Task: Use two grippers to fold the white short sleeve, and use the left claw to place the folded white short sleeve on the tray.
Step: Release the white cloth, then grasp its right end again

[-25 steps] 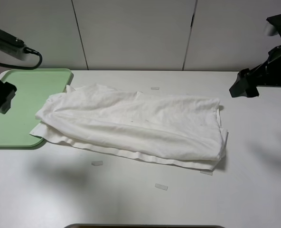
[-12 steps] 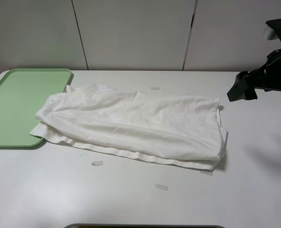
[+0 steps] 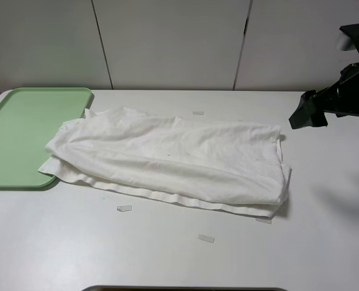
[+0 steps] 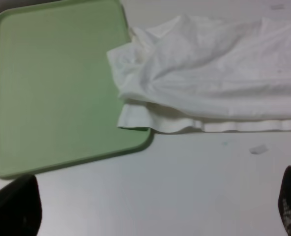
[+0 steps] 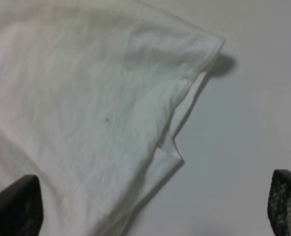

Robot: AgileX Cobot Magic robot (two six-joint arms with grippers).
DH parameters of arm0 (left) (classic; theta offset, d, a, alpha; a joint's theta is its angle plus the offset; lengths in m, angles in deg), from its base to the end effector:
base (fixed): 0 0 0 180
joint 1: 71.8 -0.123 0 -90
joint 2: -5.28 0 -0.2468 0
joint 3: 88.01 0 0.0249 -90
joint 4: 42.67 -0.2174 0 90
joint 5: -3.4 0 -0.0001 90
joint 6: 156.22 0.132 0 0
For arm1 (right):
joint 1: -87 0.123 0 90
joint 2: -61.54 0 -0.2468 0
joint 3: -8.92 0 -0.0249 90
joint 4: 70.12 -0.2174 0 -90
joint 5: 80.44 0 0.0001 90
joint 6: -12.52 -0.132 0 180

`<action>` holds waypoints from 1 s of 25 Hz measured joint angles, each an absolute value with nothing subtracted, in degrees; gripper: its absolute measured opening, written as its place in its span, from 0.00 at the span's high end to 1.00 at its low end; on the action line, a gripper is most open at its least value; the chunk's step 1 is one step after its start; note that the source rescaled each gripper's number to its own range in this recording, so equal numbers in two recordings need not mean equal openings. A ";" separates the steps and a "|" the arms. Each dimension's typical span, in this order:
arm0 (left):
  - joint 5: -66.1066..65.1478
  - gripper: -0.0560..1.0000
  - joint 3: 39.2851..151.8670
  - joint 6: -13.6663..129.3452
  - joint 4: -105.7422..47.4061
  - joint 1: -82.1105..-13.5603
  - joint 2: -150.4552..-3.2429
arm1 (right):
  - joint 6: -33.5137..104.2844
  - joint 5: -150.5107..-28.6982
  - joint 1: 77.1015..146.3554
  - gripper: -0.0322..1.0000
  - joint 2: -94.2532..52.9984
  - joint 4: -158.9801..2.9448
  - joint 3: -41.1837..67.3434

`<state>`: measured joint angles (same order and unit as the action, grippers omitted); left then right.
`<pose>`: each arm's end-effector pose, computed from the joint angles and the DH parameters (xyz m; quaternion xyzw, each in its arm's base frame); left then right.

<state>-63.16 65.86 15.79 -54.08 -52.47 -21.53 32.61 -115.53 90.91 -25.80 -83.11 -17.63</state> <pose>0.0566 0.0055 0.3220 0.0732 0.8565 -0.0225 0.5104 0.2643 0.0352 0.1929 -0.1288 0.9514 0.0491 0.2753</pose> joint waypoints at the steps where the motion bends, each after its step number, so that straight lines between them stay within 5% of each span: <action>1: -63.16 0.04 64.95 16.67 -53.44 -52.47 -19.80 | 32.61 -115.53 90.91 0.00 -25.80 -83.10 -17.63; 12: -63.04 0.05 48.57 21.94 -47.98 -52.47 -3.52 | 32.59 -114.83 90.91 0.00 -25.80 -83.22 -21.21; 25: -58.09 0.05 45.16 22.29 -45.03 -52.47 -3.25 | 31.84 -110.64 90.91 0.00 -25.75 -83.22 -30.49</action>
<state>-58.09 45.16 22.29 -45.03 -52.47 -3.25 31.84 -110.64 90.91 -25.75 -83.22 -30.49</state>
